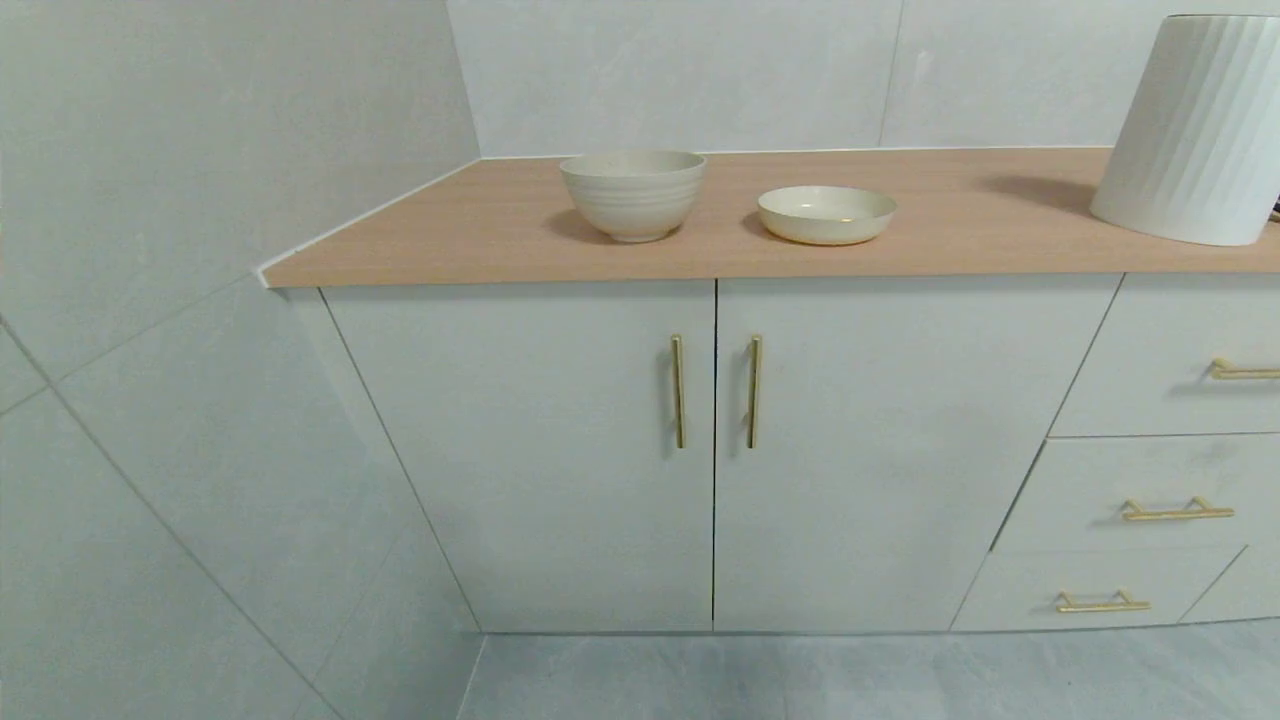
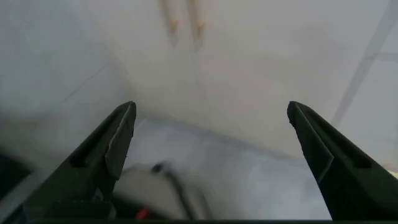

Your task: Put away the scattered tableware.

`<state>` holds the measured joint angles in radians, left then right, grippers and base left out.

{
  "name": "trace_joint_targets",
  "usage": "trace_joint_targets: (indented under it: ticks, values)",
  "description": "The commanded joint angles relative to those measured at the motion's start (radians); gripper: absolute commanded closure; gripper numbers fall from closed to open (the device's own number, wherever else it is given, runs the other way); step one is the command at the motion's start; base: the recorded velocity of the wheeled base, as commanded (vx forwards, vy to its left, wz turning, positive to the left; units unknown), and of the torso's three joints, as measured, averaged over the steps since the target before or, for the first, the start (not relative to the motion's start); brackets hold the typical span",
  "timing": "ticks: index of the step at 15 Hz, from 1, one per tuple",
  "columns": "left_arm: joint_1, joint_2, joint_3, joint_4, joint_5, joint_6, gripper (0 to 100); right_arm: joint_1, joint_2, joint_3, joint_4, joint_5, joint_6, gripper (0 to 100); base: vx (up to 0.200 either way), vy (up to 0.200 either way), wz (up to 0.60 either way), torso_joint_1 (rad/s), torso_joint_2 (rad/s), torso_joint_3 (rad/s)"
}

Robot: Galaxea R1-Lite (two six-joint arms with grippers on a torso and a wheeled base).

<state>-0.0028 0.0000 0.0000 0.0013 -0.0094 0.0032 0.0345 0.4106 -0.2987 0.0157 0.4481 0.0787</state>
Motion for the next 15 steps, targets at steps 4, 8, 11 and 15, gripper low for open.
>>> trace_joint_targets:
  ticks: [4,8,11,15]
  values:
    - [0.000,0.000,0.000,0.000,0.000,0.000,0,0.229,0.637,-0.166,-0.214,0.107,0.021,0,0.000,0.000,0.00,0.000,0.00,0.000]
    - [0.001,0.000,0.000,0.000,0.000,0.000,0,0.363,1.087,-0.289,-0.551,0.014,0.056,0,0.000,0.000,0.00,0.000,0.00,0.000]
    - [0.000,0.000,0.000,0.000,0.000,0.000,0,0.378,1.280,-0.450,-0.582,0.000,0.061,0,0.000,0.000,0.00,0.000,0.00,0.000]
    - [0.000,0.000,0.000,0.000,0.000,0.000,0,0.397,1.413,-0.632,-0.583,0.001,0.095,0,0.000,0.000,0.00,0.000,0.00,0.000]
